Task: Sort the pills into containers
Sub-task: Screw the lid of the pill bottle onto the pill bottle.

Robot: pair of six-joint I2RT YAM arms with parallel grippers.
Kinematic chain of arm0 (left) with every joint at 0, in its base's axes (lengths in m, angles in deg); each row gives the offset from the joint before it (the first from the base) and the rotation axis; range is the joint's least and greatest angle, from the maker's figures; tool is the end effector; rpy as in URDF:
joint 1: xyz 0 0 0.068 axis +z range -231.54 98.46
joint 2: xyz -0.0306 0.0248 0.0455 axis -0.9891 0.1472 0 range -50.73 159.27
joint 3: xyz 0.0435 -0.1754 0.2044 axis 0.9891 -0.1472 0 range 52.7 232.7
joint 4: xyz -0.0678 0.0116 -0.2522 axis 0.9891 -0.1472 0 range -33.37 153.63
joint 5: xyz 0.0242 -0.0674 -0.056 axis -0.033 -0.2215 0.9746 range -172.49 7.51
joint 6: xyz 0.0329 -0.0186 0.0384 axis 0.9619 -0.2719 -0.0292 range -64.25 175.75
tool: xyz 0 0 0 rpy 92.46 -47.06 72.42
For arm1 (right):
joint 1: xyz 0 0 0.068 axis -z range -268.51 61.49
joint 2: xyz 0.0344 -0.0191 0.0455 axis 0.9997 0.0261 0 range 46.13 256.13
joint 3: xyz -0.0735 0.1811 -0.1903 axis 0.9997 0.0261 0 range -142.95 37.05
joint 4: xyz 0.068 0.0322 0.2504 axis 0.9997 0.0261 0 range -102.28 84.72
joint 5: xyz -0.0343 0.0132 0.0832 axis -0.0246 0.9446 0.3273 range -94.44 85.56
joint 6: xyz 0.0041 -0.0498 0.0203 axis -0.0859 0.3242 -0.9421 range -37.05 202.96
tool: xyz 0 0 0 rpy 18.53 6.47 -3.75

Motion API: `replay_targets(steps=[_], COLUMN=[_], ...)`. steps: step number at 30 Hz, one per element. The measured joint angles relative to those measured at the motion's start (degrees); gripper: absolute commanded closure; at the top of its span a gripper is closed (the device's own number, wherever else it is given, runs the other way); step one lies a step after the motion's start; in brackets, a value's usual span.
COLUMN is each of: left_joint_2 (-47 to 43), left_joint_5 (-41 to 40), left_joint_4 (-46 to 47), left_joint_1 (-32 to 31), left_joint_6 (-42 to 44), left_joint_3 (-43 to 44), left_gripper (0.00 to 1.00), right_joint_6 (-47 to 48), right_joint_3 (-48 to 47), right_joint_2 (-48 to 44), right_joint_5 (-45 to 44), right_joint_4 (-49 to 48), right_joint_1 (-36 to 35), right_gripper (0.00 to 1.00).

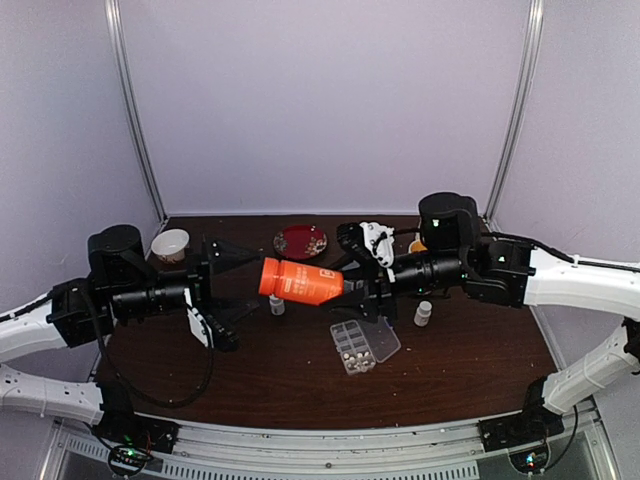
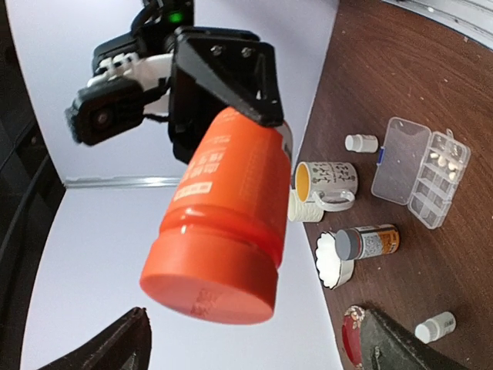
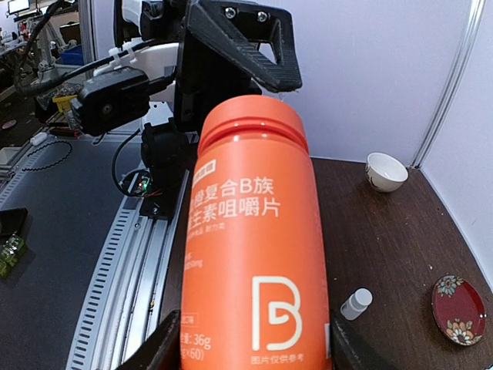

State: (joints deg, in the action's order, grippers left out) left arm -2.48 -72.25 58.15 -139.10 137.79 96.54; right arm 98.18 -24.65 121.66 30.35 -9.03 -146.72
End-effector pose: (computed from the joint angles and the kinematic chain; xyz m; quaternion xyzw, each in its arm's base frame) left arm 0.1022 -0.1727 0.3328 0.7354 0.2093 0.0691 0.6408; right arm 0.1433 0.2700 0.3385 -0.6013 0.5089 0.4315 0.4395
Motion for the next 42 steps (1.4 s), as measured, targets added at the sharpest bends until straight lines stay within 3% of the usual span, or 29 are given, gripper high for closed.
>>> replay_targets(steps=[8, 12, 15, 19, 23, 30, 35, 42], left_joint_2=[-1.9, -3.7, -4.7, -3.7, -1.2, 11.0, 16.5, 18.3], left_joint_5=[-0.2, -5.6, -11.2, -11.9, -6.5, 10.1, 18.5, 24.9], left_joint_4=[8.9, 12.9, 8.5, 0.9, -4.1, -12.5, -16.8, -17.0], left_joint_1=[0.3, 0.3, 0.3, 0.4, 2.8, 13.4, 13.9, 13.9], left_joint_6=[-21.4, -40.9, -56.5, -71.4, -84.8, -106.6, -114.8, -119.8], left_joint_3=[-4.3, -4.8, -0.6, 8.4, 14.9, 25.7, 28.2, 29.0], left_gripper=[0.03, 0.02, 0.03, 0.02, 0.02, 0.03, 0.02, 0.05], right_joint_6=[1.3, 1.3, 1.3, 1.2, 0.9, 1.0, 1.6, 2.9], right_joint_3=[-0.4, 0.7, 2.7, 6.3, 9.0, 10.3, 10.3, 10.3], right_joint_2=[-1.2, -1.9, -3.7, -6.5, -8.0, -8.4, -7.8, -6.6], right_joint_5=[-0.1, -2.0, -4.4, -8.7, -11.8, -14.1, -14.1, -14.2], right_joint_4=[-0.1, -1.7, -3.9, -8.6, -13.2, -17.4, -17.6, -17.0], right_joint_1=[0.0, 0.0, 0.0, 0.0, 0.0, 0.0, 0.0, -0.1], right_gripper=[1.00, 1.00, 1.00, 1.00, 1.00, 1.00, 1.00, 1.00])
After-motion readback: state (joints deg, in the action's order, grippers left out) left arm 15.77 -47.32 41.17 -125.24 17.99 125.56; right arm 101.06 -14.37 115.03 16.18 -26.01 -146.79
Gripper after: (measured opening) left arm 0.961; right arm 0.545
